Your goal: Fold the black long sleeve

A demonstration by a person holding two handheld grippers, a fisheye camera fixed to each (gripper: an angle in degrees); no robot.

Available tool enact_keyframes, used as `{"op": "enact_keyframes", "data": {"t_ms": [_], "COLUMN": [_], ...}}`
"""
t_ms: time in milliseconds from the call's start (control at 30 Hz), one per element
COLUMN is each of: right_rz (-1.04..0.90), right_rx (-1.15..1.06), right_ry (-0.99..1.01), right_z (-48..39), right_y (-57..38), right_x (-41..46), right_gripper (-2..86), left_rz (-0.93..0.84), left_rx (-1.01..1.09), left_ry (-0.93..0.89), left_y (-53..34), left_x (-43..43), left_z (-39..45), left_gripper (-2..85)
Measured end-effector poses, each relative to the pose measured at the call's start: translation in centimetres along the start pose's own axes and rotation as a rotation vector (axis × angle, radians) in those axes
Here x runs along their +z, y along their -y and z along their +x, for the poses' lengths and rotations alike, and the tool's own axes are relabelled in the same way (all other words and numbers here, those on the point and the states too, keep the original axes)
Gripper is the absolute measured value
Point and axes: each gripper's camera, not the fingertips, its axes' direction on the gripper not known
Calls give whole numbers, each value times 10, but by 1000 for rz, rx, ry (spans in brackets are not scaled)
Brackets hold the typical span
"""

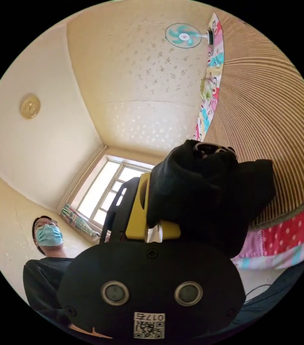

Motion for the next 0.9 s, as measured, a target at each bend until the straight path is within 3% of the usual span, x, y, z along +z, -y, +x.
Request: {"op": "enact_keyframes", "data": {"t_ms": [133,233,267,333,400,467,700,900], "right_rz": [-2,70,64,60,86,128,320,242], "right_rx": [-210,-237,-256,-174,66,238,414,311], "right_ry": [-103,-325,-495,-759,-995,-1101,-945,-933], "right_z": [-70,-88,-87,-71,-26,5,62,57], "right_y": [86,128,134,129,94,50,-104,-98], "right_x": [-26,-79,-103,-142,-199,-234,-260,-215], "right_gripper": [-5,3,9,30,80,97,85,79], "left_rz": [45,46,44,40,51,66,191,446], "left_rx": [-75,-179,-197,-239,-252,-279,-393,-227], "left_ry": [19,-38,-42,-38,-9,35,254,626], "left_y": [-31,-54,-58,-71,-80,-88,-99,-46], "left_x": [-22,-26,-26,-32,-40,-49,-107,-225], "left_z": [-24,-51,-56,-69,-75,-82,-102,-71], "left_gripper": [81,82,82,82,82,83,95,127]}}
